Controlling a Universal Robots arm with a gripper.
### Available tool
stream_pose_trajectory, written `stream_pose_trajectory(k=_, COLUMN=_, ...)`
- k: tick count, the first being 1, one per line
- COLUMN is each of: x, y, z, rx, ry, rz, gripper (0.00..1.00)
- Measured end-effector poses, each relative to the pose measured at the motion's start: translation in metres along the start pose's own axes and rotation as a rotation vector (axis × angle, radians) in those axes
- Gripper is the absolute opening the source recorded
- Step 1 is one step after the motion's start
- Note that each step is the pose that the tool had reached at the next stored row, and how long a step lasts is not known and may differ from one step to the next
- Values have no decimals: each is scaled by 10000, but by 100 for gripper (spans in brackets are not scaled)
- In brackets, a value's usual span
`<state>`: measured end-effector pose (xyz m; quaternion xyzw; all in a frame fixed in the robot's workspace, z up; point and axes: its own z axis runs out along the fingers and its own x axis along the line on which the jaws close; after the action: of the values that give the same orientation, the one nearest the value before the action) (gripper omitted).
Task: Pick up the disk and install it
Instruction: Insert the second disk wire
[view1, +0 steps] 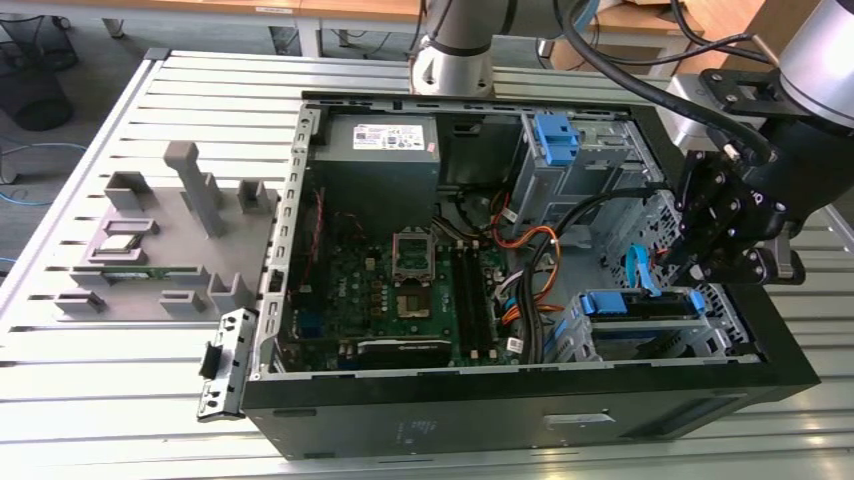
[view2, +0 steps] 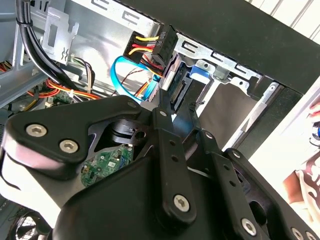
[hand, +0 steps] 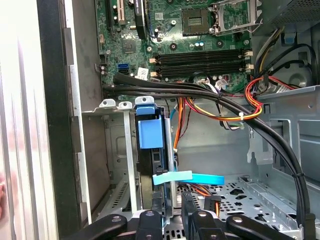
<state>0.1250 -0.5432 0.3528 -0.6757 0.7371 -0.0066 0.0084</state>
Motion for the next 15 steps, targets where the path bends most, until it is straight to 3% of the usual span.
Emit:
stream_pose_trajectory(k=6, x=0, y=0, z=-15, rx=0, ry=4, rz=0, gripper=30)
stream_pose_trajectory(k=15, x=0, y=-2, z=-94, rx=0, ry=-1, rz=0, gripper=30)
